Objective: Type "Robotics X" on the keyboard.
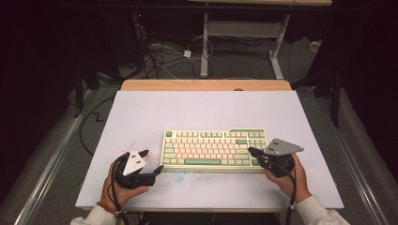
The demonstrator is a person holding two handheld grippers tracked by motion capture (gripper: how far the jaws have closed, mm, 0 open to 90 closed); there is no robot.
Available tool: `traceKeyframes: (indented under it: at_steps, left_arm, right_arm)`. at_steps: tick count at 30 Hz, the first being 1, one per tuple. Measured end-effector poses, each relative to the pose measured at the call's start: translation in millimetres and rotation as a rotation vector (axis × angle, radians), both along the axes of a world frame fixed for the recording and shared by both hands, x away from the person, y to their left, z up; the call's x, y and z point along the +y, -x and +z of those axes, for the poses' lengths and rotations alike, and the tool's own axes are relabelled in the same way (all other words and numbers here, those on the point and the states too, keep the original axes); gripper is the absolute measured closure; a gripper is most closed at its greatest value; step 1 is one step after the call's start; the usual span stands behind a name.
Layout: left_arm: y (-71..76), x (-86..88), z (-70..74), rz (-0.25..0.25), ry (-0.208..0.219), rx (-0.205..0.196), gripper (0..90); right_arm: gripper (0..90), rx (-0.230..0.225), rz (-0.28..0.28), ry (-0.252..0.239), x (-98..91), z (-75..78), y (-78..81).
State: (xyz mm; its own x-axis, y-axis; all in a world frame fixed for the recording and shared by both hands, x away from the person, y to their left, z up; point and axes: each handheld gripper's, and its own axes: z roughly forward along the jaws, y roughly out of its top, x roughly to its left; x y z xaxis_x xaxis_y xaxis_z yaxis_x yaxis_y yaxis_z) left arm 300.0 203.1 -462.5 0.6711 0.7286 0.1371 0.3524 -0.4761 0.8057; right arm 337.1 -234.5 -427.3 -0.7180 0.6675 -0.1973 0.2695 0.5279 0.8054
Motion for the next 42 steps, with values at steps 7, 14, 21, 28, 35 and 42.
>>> traceKeyframes:
  at_steps: [7,14,21,28,35,42]
  left_arm:
    - [0.5,-0.9,-1.3,-0.010,-0.008,0.011,24.1]
    - [0.9,-2.2,-1.9,-0.016,-0.014,0.016,24.4]
    - [0.9,-2.1,-2.2,-0.019,-0.016,0.019,24.7]
    - [0.9,-2.6,-2.2,-0.023,-0.018,0.021,24.7]
    - [0.6,-3.6,-1.6,-0.022,-0.019,0.022,25.1]
    - [0.6,-7.5,8.4,-0.040,0.010,-0.020,41.0]
  right_arm:
    - [90.0,0.033,0.023,0.036,13.0,-9.5,-6.0]
    - [90.0,0.061,0.036,0.086,28.6,-21.6,-13.1]
    - [90.0,0.068,0.026,0.097,29.7,-26.3,-16.4]
    - [90.0,0.063,0.006,0.100,26.5,-27.1,-18.6]
    - [90.0,0.071,-0.004,0.112,23.0,-30.7,-21.0]
    - [90.0,0.076,-0.008,0.102,21.8,-31.1,-21.0]
